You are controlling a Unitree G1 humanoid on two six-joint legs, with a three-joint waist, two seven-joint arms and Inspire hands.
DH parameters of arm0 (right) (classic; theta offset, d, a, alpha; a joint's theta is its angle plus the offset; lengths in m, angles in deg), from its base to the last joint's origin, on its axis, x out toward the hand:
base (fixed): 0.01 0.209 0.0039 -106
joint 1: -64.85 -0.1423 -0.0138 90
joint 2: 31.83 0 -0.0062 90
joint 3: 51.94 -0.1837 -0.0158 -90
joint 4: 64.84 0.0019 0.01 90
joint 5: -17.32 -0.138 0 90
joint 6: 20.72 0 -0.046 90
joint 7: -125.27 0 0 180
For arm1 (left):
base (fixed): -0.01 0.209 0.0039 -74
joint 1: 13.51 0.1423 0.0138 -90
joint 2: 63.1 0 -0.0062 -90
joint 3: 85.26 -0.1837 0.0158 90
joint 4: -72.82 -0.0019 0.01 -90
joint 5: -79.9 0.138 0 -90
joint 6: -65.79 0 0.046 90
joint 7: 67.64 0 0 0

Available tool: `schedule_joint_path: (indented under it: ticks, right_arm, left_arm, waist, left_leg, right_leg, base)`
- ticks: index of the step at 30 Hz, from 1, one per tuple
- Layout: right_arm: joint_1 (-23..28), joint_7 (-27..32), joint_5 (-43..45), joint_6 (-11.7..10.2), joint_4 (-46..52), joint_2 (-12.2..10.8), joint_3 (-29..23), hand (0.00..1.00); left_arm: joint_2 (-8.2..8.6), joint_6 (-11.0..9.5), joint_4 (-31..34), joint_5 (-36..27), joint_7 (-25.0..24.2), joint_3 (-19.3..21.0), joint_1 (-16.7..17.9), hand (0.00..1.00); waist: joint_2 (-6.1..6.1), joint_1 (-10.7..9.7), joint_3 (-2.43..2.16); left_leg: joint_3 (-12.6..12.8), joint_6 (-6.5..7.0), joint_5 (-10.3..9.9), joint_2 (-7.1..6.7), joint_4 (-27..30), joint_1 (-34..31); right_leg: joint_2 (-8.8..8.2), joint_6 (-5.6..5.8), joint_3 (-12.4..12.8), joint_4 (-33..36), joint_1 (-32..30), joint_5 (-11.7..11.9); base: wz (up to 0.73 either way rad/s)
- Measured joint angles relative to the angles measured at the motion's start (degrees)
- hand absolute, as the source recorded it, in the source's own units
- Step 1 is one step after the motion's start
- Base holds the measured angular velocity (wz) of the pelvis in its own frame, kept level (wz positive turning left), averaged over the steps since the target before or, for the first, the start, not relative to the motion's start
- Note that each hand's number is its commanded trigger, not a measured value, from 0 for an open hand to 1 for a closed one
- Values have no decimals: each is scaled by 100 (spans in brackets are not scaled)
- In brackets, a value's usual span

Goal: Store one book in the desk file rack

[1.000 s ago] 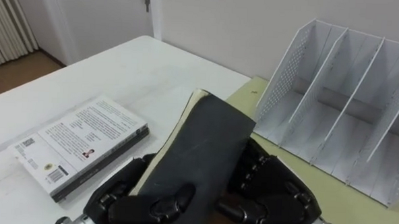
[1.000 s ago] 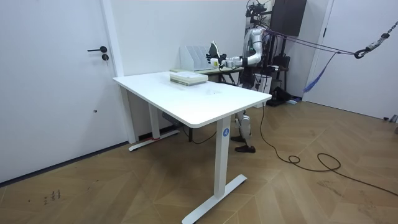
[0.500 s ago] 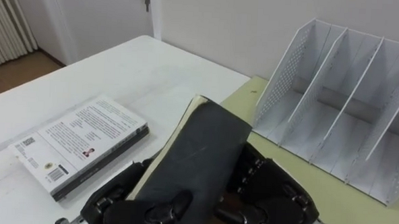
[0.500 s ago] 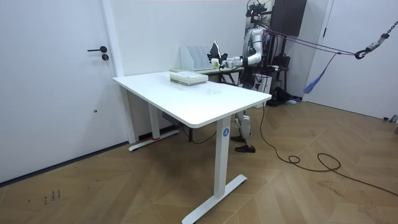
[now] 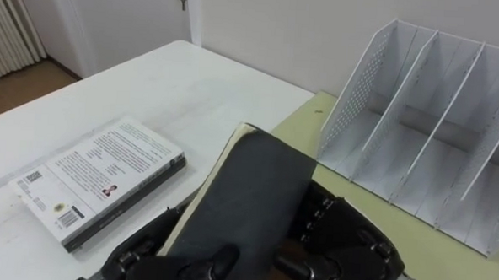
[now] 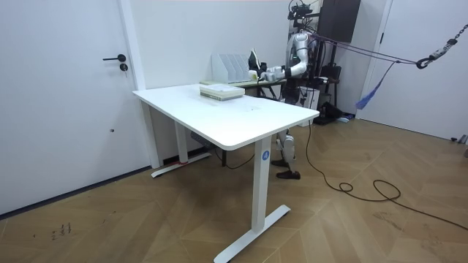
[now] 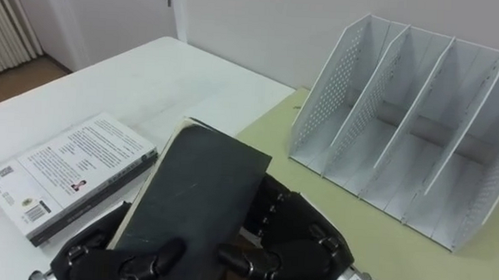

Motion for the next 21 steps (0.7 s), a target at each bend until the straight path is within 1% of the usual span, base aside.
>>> schedule_joint_path:
  ticks: [3, 6, 7, 8, 12, 19, 21]
  right_arm:
    - [0, -1, -47, 0, 49, 1, 8, 100]
    - [1, -11, -107, 3, 87, 44, 104, 100]
    - [1, -11, -135, 3, 93, 131, 131, 100]
    - [0, -12, -158, 3, 101, 133, 140, 100]
    - [-3, -38, -266, 0, 190, 144, 169, 100]
    - [-3, -41, -266, 0, 247, 187, 266, 100]
    - [-3, -44, -266, 0, 248, 229, 277, 100]
  left_arm:
    - [-9, 0, -54, -64, -120, -32, -4, 100]
    - [-114, -8, -139, -73, -158, -60, -72, 100]
    - [-192, -6, -158, -80, -195, -96, -115, 100]
    - [-206, -4, -158, -106, -209, -112, -123, 100]
    - [-197, 0, -210, -284, -285, -226, -125, 100]
    - [-223, 0, -326, -284, -370, -331, -125, 100]
    - [-231, 0, -329, -275, -379, -336, -126, 100]
  waist:
    - [7, -3, 4]
    - [7, -3, 4]
    - [10, 1, 2]
    - [14, 4, -1]
    - [23, 12, 1]
    - [-26, 10, 29]
    - [-31, 10, 26]
  left_leg:
    - [1, 0, 0, 0, 3, 1]
    - [-1, 0, 0, 0, 3, -11]
    - [-2, 0, 0, -2, 4, -25]
    - [1, 0, 0, -3, 7, -45]
    - [19, 1, 1, -6, 29, -49]
    - [28, 1, 1, -11, 30, -71]
    - [35, 1, 1, -10, 29, -75]
  right_leg:
    - [-1, 0, 3, 7, -4, 0]
    - [-1, -1, 6, 13, -28, 0]
    - [-3, -1, 8, 25, -48, 0]
    - [-6, -1, 8, 42, -58, 0]
    - [-13, -2, 11, 73, -76, -1]
    - [-13, -8, 53, 105, -163, -22]
    - [-11, -9, 63, 110, -156, -21]
  base:
    - [0]
    - [0]
    - [0]
    - [0]
    - [0]
    - [-2]
    - [-2]
